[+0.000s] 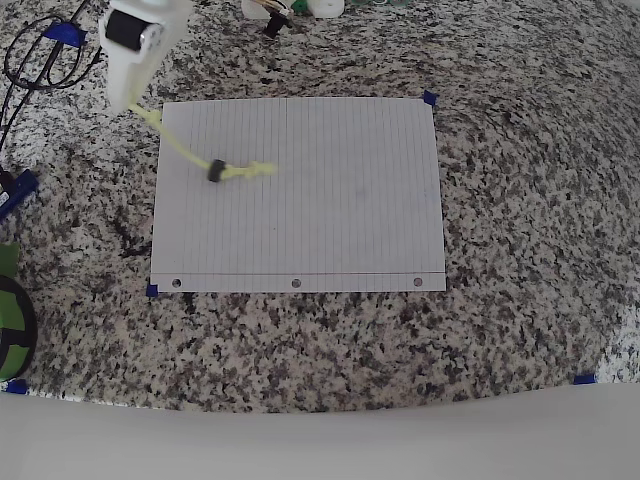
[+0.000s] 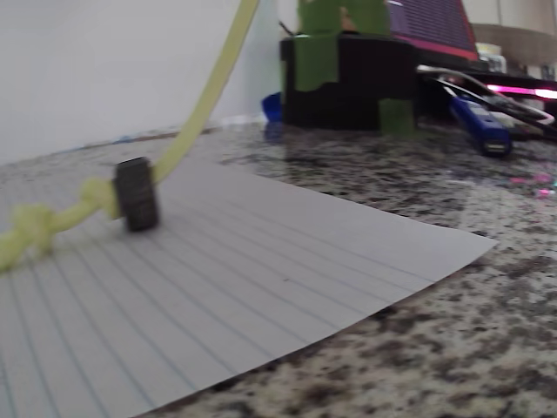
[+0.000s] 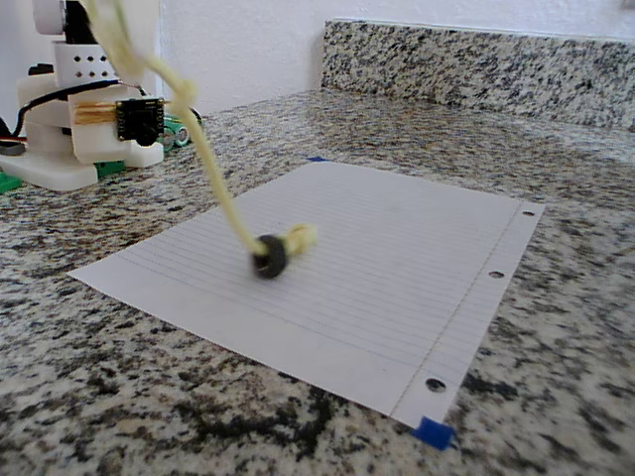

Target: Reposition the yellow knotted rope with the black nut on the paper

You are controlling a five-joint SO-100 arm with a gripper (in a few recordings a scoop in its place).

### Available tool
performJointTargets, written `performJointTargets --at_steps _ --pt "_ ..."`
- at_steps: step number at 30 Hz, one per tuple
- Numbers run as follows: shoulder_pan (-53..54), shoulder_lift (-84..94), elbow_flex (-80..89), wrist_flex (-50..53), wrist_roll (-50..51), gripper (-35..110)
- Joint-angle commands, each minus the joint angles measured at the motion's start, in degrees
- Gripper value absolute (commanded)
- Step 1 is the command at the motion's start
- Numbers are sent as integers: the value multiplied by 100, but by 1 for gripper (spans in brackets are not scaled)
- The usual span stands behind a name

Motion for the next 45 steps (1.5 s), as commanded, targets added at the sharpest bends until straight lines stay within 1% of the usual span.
performJointTargets --at_steps 1,7,14,21,31,45 --pt "255 439 -114 62 -105 0" --pt "598 1151 -185 70 -255 0" --pt "466 1670 -149 97 -211 0" --pt "-650 1081 -70 141 -237 0" --pt "-2821 97 149 18 44 0" --pt "-4438 62 1345 -589 519 0"
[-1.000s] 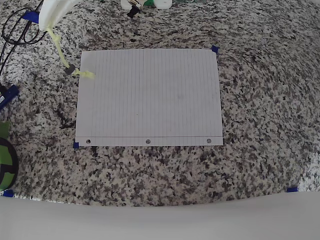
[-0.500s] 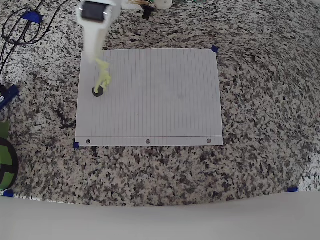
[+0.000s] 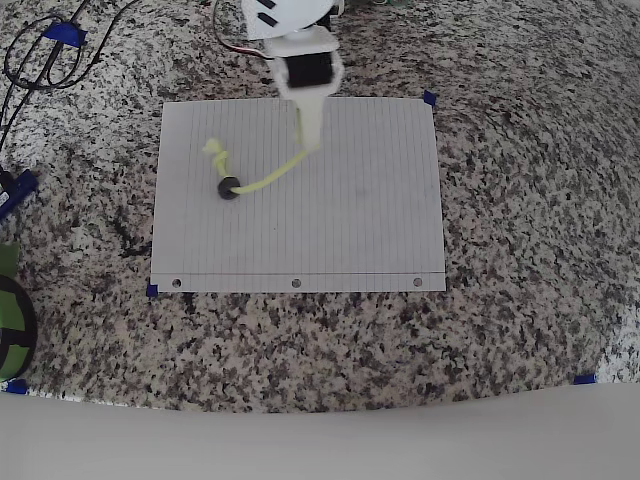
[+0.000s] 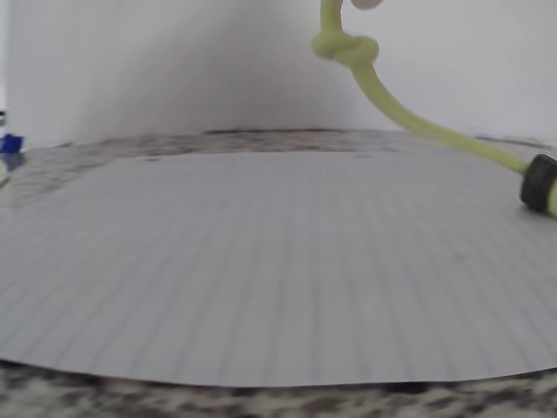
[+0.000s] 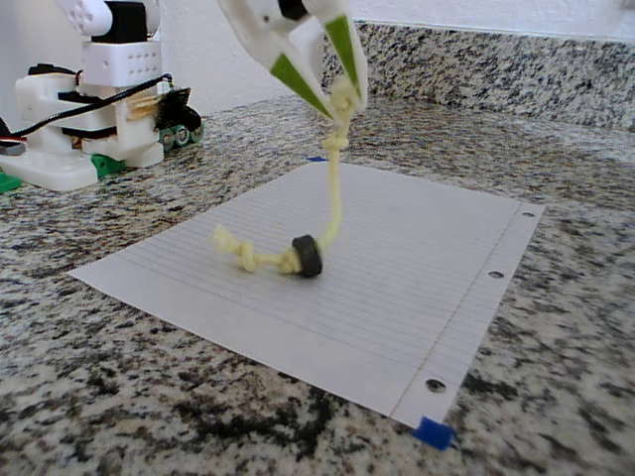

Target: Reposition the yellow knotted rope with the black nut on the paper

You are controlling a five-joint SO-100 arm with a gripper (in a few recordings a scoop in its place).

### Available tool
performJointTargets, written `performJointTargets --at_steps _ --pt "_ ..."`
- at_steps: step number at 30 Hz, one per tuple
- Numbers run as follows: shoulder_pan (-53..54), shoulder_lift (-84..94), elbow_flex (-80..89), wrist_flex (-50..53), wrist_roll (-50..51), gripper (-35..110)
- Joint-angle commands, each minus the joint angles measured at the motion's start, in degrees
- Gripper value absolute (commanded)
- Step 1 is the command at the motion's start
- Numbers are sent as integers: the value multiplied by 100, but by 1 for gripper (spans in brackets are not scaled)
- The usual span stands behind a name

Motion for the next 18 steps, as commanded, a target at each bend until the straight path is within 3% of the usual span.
performJointTargets --at_steps 1,18 --pt "-343 123 132 -132 132 0" --pt "-1670 105 677 -308 352 0"
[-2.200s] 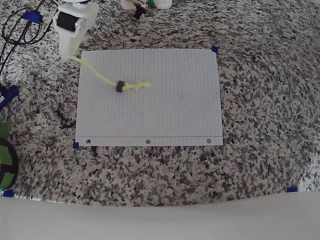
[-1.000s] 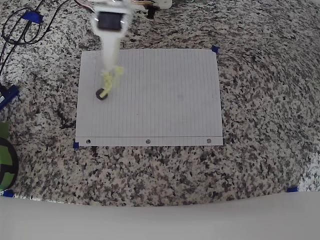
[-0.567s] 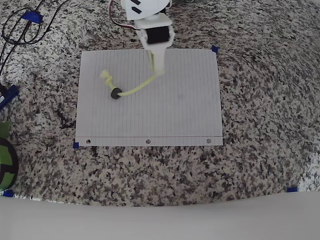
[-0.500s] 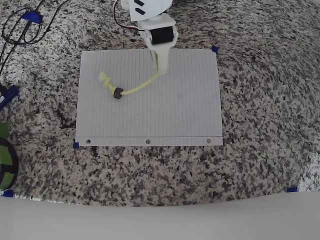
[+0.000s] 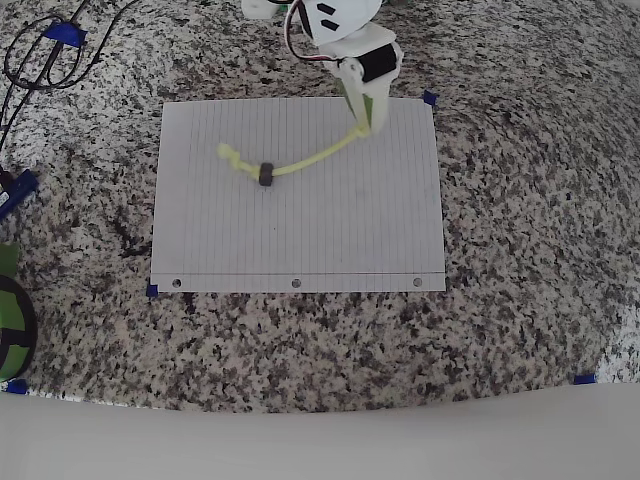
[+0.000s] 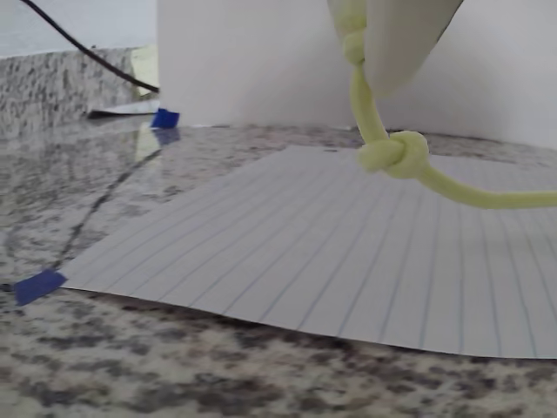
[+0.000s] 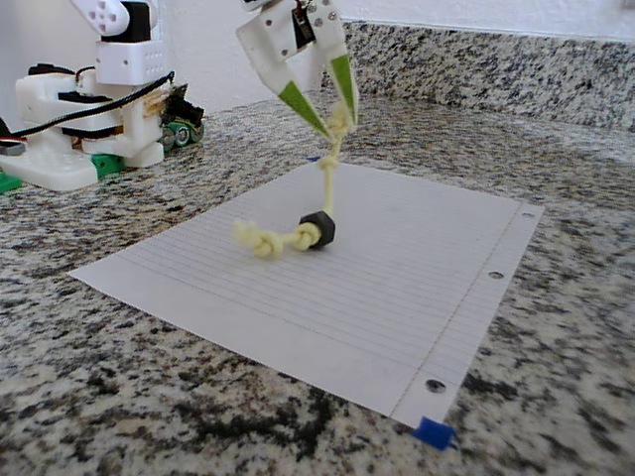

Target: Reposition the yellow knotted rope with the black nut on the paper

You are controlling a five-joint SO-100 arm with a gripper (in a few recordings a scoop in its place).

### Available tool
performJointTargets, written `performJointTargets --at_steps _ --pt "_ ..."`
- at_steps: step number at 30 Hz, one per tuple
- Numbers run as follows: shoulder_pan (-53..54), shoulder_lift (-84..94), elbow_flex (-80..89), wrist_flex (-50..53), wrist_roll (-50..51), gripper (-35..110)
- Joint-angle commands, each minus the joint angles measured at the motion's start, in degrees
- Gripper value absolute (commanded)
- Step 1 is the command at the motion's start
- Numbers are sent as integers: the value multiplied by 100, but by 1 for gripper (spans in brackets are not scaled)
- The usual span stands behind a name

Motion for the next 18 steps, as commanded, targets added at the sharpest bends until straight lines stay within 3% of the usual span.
performJointTargets --at_steps 1,4,6,11,15,18 --pt "-149 105 -18 -88 53 0" --pt "-229 53 -9 -62 53 2" --pt "-281 44 9 18 53 23" --pt "-396 62 18 360 53 54" --pt "-378 193 18 475 53 64" --pt "-290 501 18 589 9 64"
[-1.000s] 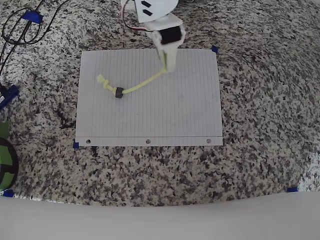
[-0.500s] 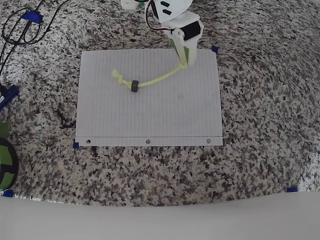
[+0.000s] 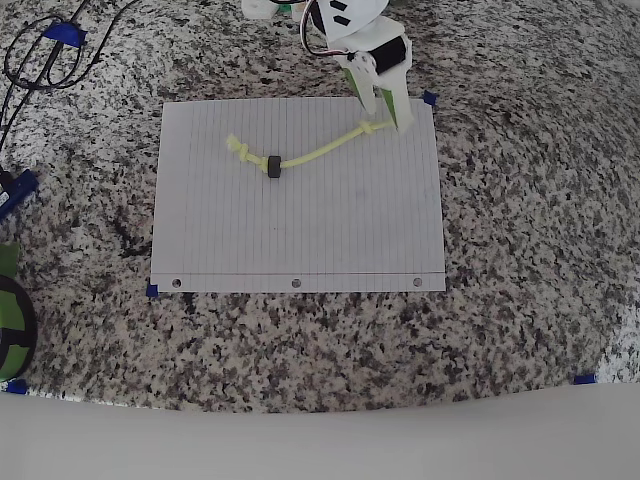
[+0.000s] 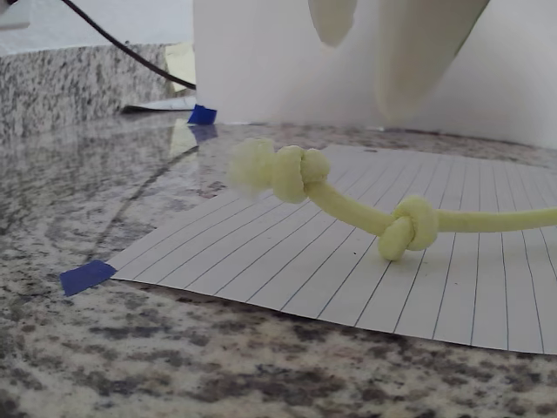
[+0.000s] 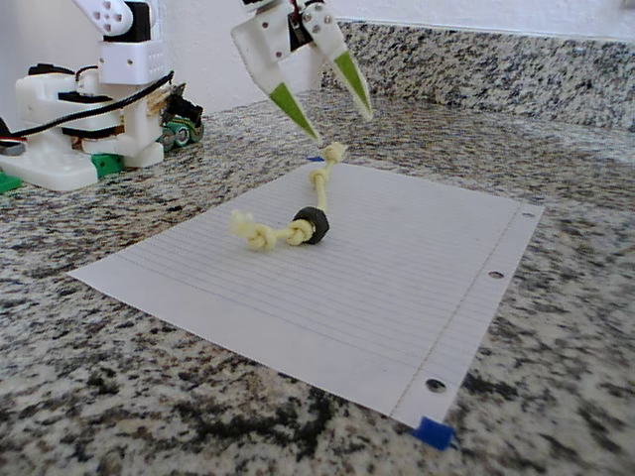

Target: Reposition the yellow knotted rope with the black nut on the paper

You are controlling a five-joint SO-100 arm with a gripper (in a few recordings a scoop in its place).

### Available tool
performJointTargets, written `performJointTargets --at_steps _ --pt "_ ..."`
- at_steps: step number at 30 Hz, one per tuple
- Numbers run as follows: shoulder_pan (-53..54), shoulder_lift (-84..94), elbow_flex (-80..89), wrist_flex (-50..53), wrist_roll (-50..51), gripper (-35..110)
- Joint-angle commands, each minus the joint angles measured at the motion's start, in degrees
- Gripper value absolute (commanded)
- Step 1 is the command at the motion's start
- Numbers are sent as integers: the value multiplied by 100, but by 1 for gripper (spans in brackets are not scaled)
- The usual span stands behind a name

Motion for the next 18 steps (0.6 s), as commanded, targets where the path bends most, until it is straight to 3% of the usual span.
performJointTargets --at_steps 1,8,18 --pt "141 466 -9 105 -9 63" --pt "1257 923 18 123 -158 57" --pt "2856 -211 -26 -545 -580 52"
